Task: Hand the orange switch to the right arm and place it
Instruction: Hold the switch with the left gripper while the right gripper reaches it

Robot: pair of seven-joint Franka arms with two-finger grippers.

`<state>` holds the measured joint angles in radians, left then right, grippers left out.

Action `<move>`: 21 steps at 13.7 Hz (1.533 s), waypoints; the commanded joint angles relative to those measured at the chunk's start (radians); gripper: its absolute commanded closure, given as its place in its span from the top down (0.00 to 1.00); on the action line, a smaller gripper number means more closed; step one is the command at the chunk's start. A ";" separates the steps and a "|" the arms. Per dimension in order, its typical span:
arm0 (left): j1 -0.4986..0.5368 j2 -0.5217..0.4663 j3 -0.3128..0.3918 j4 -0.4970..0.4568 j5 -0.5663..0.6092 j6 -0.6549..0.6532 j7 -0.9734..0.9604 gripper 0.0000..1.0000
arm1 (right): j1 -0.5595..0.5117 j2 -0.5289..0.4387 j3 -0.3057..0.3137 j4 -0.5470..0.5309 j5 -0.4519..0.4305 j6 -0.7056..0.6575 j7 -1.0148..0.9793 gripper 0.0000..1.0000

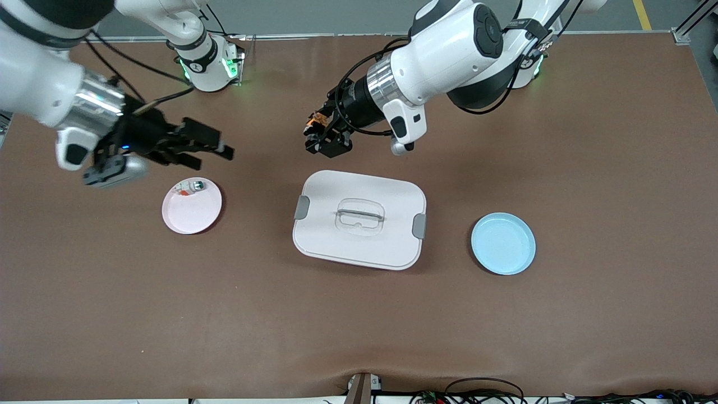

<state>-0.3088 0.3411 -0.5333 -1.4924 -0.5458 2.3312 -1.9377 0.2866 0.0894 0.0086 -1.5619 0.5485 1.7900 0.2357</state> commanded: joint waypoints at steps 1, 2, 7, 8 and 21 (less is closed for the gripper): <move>-0.001 -0.017 -0.001 -0.005 0.015 0.004 -0.027 0.24 | 0.066 -0.033 -0.010 -0.052 0.019 0.066 0.020 1.00; -0.001 -0.017 -0.001 -0.005 0.015 0.004 -0.027 0.24 | 0.094 -0.031 -0.010 -0.052 0.019 0.087 0.045 1.00; 0.000 -0.017 -0.001 -0.006 0.015 0.004 -0.027 0.24 | 0.163 -0.039 -0.010 -0.052 0.021 0.137 0.093 1.00; 0.000 -0.017 -0.001 -0.006 0.017 0.004 -0.027 0.24 | 0.174 -0.040 -0.010 -0.052 0.021 0.137 0.102 1.00; 0.002 -0.020 -0.002 -0.009 0.017 -0.001 -0.027 0.24 | 0.263 -0.111 -0.010 -0.211 0.059 0.290 0.145 1.00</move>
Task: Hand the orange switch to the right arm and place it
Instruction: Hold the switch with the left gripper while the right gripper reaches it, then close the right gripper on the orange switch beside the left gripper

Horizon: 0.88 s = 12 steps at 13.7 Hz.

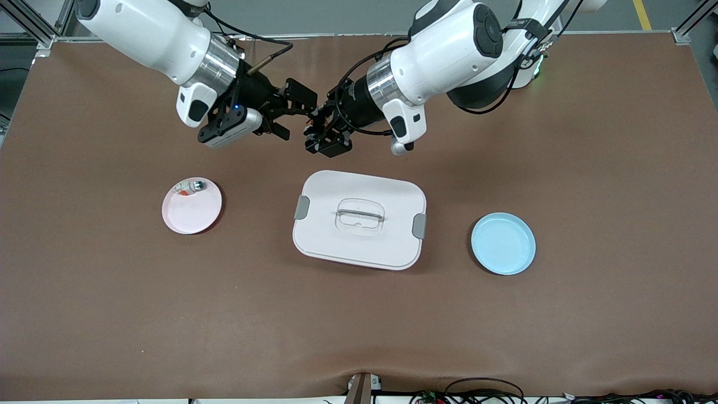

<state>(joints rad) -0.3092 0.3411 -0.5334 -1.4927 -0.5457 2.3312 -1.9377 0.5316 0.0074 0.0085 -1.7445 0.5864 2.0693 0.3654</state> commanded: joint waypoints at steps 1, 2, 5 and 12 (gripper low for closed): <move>0.001 -0.020 -0.002 -0.009 0.016 -0.003 -0.027 0.24 | 0.018 -0.029 -0.010 -0.032 0.021 0.009 0.018 1.00; 0.001 -0.019 -0.002 -0.009 0.016 -0.003 -0.027 0.24 | 0.021 -0.027 -0.010 -0.035 0.021 0.009 0.020 1.00; 0.002 -0.020 -0.002 -0.009 0.016 -0.003 -0.027 0.24 | 0.034 -0.026 -0.010 -0.039 0.021 0.014 0.026 1.00; 0.002 -0.025 -0.002 -0.009 0.016 -0.003 -0.027 0.24 | 0.039 -0.024 -0.010 -0.033 0.021 0.018 0.026 0.65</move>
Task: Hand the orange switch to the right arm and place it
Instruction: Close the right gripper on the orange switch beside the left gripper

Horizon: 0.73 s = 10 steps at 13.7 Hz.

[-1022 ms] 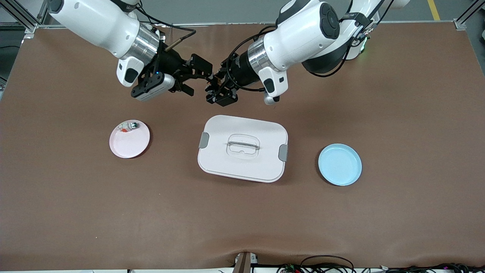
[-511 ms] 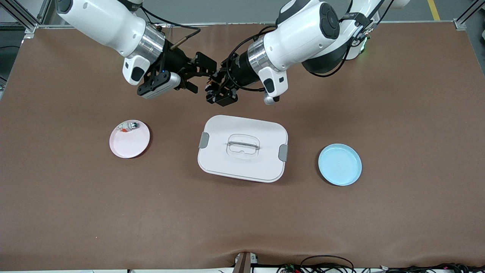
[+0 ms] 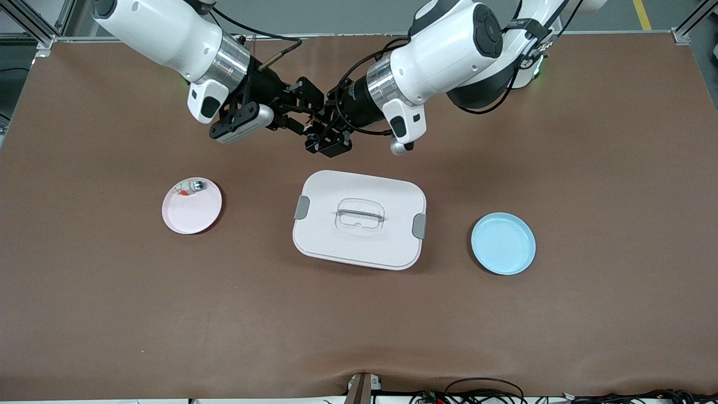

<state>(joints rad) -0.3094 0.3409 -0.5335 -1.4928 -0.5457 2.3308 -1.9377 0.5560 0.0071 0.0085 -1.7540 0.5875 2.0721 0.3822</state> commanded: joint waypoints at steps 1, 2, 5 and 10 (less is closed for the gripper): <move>0.003 -0.025 -0.002 -0.009 0.016 -0.002 -0.027 0.24 | 0.015 -0.024 -0.010 -0.024 0.020 0.016 0.009 0.61; 0.001 -0.025 -0.002 -0.009 0.016 -0.002 -0.027 0.24 | 0.015 -0.024 -0.010 -0.024 0.020 0.017 0.009 0.61; 0.001 -0.028 -0.003 -0.009 0.016 -0.004 -0.027 0.24 | 0.015 -0.022 -0.010 -0.024 0.020 0.016 0.009 0.36; 0.001 -0.034 -0.006 -0.004 0.015 -0.004 -0.026 0.24 | 0.019 -0.021 -0.010 -0.019 0.032 0.020 0.044 0.00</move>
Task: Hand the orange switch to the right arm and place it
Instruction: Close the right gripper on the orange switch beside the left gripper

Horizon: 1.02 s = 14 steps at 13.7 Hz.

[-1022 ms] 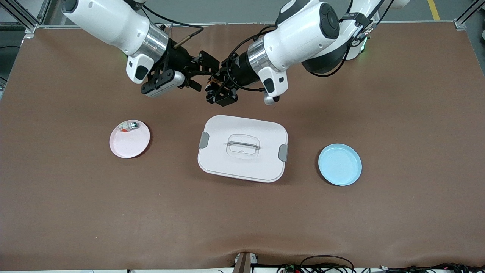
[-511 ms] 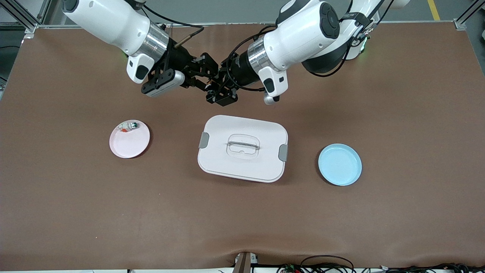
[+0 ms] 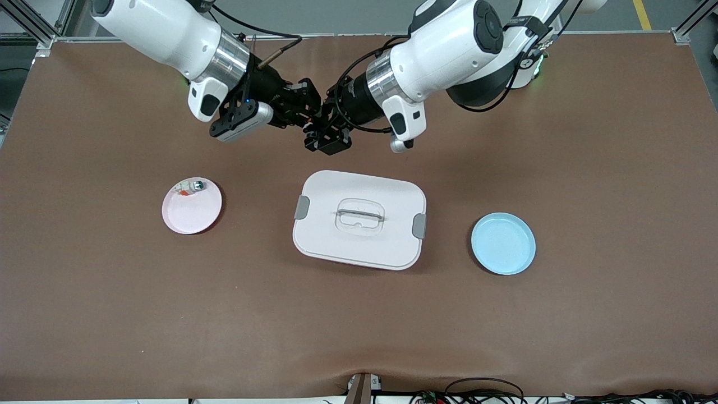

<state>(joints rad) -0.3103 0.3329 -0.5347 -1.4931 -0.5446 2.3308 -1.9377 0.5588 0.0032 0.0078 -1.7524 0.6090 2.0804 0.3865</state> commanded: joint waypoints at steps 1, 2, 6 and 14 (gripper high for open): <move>0.002 -0.026 -0.005 -0.003 0.014 -0.002 -0.026 0.24 | 0.016 -0.015 -0.009 -0.021 0.011 0.012 0.040 0.00; 0.000 -0.026 -0.005 -0.002 0.014 -0.002 -0.024 0.24 | 0.016 -0.015 -0.009 -0.021 0.011 0.012 0.041 0.00; 0.000 -0.025 -0.005 -0.002 0.015 -0.002 -0.015 0.47 | 0.016 -0.008 -0.009 -0.018 0.009 0.012 0.029 0.00; 0.013 -0.026 -0.004 0.002 0.015 -0.002 -0.024 1.00 | 0.016 -0.002 -0.011 -0.010 -0.030 0.004 -0.047 0.00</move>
<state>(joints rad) -0.3054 0.3230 -0.5349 -1.4884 -0.5446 2.3306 -1.9378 0.5605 0.0085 0.0079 -1.7606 0.6016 2.0801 0.3796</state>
